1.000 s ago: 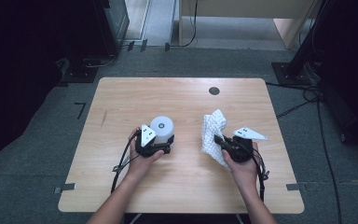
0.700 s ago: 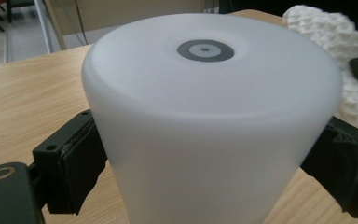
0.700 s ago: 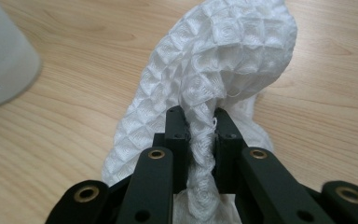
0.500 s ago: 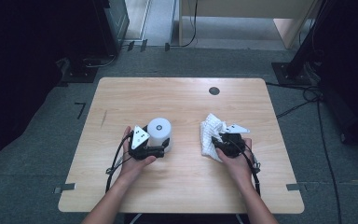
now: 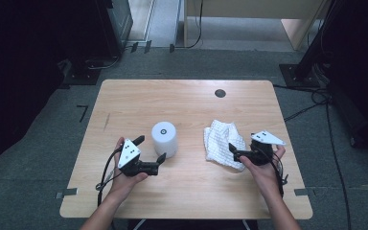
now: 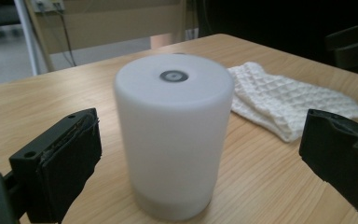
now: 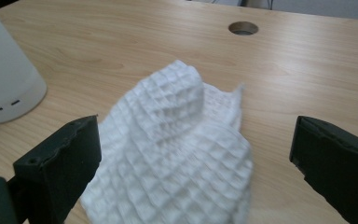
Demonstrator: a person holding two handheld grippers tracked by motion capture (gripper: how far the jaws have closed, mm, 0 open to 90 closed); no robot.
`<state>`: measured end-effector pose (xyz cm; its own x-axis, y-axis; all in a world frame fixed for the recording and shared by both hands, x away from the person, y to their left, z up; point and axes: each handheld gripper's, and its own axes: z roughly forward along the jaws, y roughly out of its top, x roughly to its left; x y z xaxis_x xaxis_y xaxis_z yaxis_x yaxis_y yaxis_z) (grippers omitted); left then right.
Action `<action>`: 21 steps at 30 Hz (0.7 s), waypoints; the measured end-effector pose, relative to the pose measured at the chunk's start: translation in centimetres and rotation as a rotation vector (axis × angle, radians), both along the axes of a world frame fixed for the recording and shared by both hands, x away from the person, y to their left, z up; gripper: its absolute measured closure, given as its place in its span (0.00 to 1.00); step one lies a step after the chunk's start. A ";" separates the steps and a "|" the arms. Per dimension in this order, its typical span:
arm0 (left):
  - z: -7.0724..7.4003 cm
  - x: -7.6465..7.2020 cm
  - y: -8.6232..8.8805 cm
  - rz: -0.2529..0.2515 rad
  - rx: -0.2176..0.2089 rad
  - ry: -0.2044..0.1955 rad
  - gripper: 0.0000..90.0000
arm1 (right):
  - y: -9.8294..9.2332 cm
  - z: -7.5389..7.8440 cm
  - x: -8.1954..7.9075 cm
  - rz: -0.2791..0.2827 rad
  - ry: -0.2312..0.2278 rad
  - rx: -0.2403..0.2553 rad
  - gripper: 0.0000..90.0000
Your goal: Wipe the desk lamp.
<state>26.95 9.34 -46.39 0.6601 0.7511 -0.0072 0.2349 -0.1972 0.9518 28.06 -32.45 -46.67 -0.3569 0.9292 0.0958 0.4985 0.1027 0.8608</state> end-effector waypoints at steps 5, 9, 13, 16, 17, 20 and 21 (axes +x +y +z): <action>-0.6 -0.5 2.8 0.063 0.020 0.035 0.00 | -2.4 -0.2 -1.9 -0.075 -0.008 -0.059 0.00; -1.6 -0.6 5.7 0.133 0.022 0.084 0.00 | -4.7 -0.6 -3.3 -0.181 -0.005 -0.100 0.00; -2.4 -1.1 8.5 0.182 0.029 0.119 0.00 | -7.1 -1.5 -4.5 -0.199 0.046 -0.099 0.00; -3.1 -1.4 10.1 0.234 0.052 0.160 0.00 | -8.6 -2.5 -5.4 -0.224 0.096 -0.100 0.00; -3.4 -1.5 10.6 0.251 0.060 0.179 0.00 | -9.1 -2.9 -5.6 -0.236 0.108 -0.097 0.00; -4.3 -1.8 11.8 0.301 0.114 0.211 0.00 | -10.5 -3.7 -6.6 -0.260 0.133 -0.095 0.00; -4.3 -1.9 12.1 0.302 0.103 0.217 0.00 | -10.9 -3.9 -6.8 -0.265 0.135 -0.104 0.00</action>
<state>25.08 21.49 -50.65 0.4007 0.9155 -0.0366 0.4907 -0.1807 0.8524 21.22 -43.33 -50.55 -0.0918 0.9955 0.0255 0.6288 0.0381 0.7767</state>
